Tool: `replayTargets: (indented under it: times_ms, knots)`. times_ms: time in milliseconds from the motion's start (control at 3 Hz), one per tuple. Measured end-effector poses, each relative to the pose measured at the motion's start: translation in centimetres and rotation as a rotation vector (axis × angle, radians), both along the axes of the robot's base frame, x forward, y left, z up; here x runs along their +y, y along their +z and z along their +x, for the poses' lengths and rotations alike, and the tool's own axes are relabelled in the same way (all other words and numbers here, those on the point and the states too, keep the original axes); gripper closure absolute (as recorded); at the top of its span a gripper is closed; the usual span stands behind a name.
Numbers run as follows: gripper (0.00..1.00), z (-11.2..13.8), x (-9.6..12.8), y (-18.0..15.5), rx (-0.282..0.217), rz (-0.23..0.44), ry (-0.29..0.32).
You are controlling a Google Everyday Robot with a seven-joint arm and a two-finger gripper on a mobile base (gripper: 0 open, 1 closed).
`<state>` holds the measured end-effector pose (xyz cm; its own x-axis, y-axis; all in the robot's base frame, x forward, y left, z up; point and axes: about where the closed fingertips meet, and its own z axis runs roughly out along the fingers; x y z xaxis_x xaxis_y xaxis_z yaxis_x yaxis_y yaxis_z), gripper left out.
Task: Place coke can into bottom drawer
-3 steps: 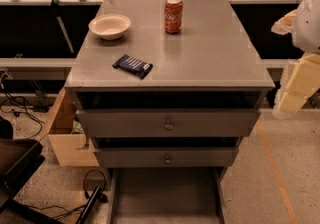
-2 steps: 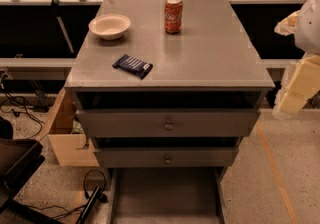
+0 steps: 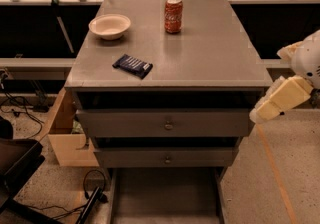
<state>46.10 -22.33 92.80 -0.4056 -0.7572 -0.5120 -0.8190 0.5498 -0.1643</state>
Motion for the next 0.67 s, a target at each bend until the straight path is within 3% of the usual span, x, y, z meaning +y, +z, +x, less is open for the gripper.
replayTargets:
  times_ms: [333, 667]
  knots:
    - [0.00, 2.7, 0.6, -1.5, -0.114, 0.170, -0.010]
    - [0.00, 6.4, 2.2, -1.5, -0.286, 0.354, 0.018]
